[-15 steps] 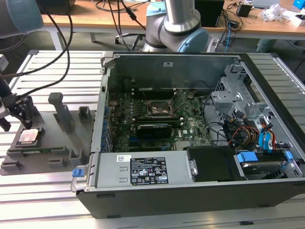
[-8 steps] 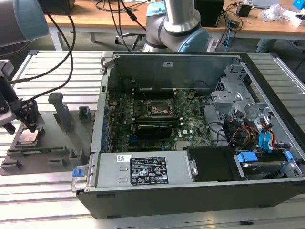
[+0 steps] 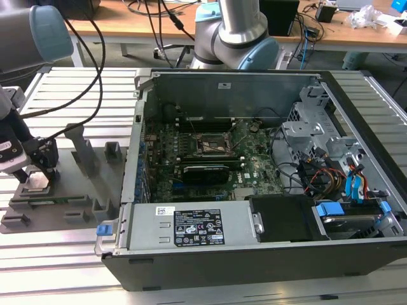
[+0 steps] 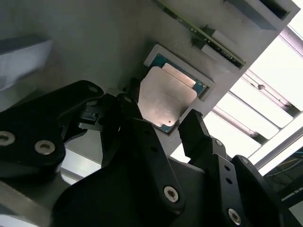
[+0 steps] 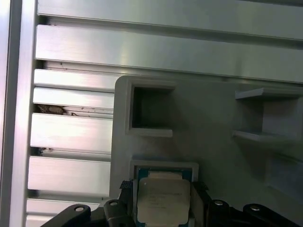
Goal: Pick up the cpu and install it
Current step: 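Pick up the cpu and move it towards the insertion slot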
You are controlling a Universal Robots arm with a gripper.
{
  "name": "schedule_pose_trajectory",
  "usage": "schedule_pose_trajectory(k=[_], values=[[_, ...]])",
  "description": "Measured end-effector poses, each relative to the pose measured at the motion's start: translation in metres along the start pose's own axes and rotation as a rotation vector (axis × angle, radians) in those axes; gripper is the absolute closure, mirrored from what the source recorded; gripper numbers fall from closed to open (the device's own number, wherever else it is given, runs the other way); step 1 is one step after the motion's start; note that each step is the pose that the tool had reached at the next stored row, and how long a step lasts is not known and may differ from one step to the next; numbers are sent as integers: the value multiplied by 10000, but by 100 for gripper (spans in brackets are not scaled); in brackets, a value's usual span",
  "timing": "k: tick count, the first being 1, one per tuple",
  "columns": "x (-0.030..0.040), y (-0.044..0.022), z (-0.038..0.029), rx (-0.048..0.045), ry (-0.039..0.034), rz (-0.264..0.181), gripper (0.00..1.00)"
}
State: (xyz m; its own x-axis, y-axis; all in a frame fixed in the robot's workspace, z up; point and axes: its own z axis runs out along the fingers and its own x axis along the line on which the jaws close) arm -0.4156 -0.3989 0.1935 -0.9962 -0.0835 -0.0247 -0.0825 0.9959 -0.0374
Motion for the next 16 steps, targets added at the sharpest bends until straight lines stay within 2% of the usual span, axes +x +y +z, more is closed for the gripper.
schedule_pose_trajectory(k=[4,16], values=[[12,-13,3,178,12,-7,40],[-25,-32,43,187,14,-16,40]])
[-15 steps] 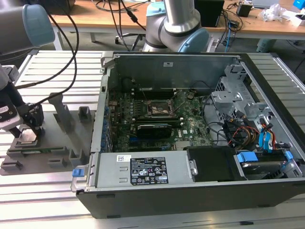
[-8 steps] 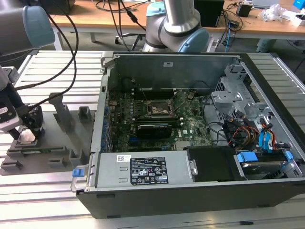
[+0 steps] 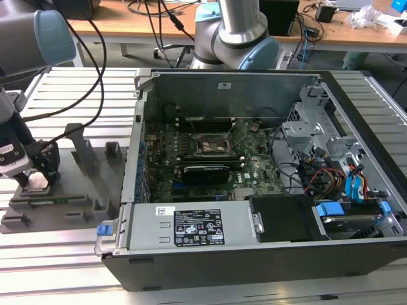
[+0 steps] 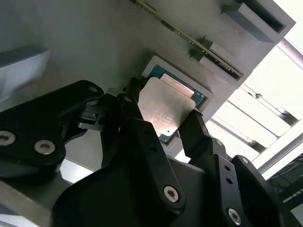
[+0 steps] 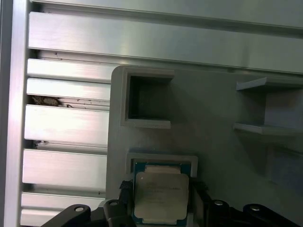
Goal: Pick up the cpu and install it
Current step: 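Pick up the cpu and move it towards the insertion slot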
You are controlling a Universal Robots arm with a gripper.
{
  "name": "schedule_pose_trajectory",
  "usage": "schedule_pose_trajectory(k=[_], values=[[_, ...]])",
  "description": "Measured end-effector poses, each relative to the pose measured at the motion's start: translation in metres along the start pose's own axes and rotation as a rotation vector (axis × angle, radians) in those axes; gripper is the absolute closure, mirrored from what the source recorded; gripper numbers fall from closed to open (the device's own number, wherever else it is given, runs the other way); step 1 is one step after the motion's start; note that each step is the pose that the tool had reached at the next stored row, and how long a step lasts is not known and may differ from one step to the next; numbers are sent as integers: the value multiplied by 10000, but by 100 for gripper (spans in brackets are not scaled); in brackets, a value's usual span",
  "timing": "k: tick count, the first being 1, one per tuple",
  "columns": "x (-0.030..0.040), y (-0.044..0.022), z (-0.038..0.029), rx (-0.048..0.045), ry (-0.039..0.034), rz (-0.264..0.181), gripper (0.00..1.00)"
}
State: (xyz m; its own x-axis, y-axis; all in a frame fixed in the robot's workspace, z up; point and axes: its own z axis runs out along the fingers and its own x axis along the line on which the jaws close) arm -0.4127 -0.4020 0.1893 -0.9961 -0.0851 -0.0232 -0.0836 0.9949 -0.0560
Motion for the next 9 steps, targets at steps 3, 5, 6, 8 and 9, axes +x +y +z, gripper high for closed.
schedule_pose_trajectory(k=[3,5,6,8,9], values=[[-1,0,1,0,-2,0,40],[-1,0,0,0,1,0,41],[-1,0,0,1,0,-1,41],[-2,0,0,0,-1,0,45],[-2,0,1,0,-1,0,45]])
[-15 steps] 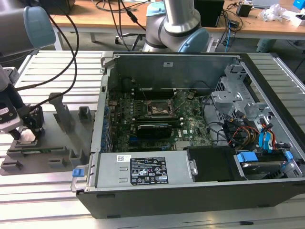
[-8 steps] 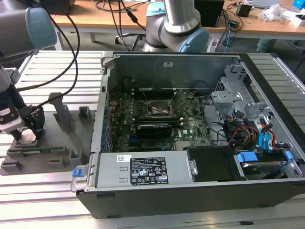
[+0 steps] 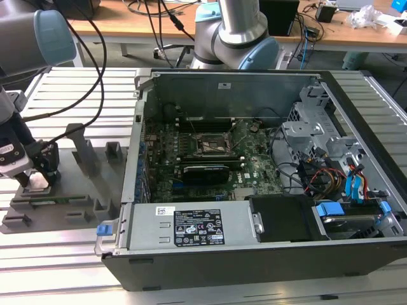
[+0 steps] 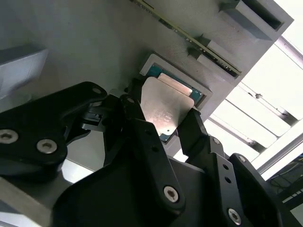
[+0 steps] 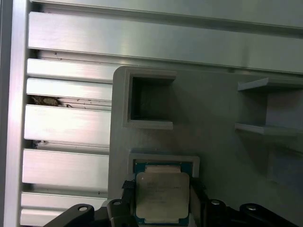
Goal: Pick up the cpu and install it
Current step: 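Pick up the cpu and move it towards the insertion slot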
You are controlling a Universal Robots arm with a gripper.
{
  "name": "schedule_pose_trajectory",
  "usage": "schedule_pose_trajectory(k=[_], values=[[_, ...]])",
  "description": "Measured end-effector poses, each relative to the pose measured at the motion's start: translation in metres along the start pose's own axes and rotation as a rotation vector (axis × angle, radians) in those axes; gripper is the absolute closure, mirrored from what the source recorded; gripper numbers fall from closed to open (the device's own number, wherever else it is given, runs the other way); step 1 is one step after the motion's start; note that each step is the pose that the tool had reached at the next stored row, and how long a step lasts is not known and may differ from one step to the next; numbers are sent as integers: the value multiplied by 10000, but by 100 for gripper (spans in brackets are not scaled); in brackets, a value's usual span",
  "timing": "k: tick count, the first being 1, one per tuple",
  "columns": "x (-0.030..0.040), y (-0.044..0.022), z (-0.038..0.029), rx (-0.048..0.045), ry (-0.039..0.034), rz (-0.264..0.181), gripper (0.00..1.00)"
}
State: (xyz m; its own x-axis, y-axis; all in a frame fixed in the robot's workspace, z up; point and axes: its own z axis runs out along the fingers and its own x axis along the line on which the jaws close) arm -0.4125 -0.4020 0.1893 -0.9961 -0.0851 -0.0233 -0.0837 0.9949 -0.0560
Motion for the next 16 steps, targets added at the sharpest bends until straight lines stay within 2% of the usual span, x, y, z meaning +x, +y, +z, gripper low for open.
schedule_pose_trajectory(k=[8,10,11,16], values=[[-1,0,0,0,0,0,45],[-3,-1,-11,39,0,-3,45],[-3,-3,-48,84,6,-4,45],[-5,-11,-185,85,8,-2,45]])
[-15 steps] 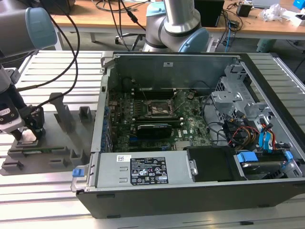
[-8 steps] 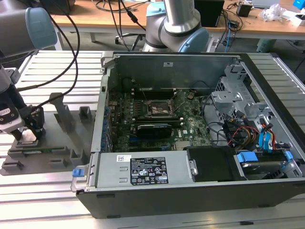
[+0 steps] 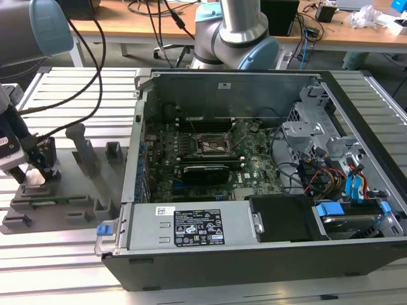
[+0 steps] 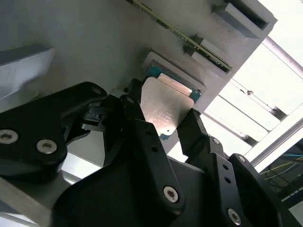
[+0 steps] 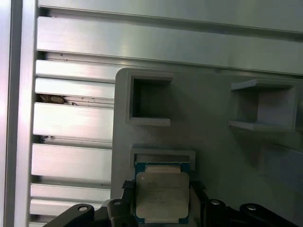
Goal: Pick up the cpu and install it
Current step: 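Pick up the cpu and move it towards the insertion slot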
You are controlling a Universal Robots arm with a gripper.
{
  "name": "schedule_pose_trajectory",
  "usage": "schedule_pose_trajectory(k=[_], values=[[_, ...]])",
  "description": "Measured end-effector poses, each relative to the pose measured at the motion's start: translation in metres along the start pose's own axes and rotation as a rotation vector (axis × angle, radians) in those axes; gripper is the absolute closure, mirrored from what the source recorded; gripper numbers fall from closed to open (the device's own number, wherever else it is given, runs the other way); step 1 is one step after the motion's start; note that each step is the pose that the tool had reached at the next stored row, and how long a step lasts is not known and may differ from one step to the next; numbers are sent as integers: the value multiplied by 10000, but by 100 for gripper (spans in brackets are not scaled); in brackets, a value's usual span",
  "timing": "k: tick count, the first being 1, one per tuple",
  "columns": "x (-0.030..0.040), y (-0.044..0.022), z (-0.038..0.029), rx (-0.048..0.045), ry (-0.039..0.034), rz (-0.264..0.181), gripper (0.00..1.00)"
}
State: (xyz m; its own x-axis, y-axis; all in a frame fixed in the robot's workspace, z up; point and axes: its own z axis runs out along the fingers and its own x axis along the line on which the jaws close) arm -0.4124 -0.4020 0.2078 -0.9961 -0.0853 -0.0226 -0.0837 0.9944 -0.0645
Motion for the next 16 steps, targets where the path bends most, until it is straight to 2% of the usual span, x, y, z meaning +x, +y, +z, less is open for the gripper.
schedule_pose_trajectory(k=[2,6,16], values=[[-2,-5,-77,0,-1,0,45],[-4,-10,-162,0,-1,0,45],[-10,-29,-455,0,-1,0,45]])
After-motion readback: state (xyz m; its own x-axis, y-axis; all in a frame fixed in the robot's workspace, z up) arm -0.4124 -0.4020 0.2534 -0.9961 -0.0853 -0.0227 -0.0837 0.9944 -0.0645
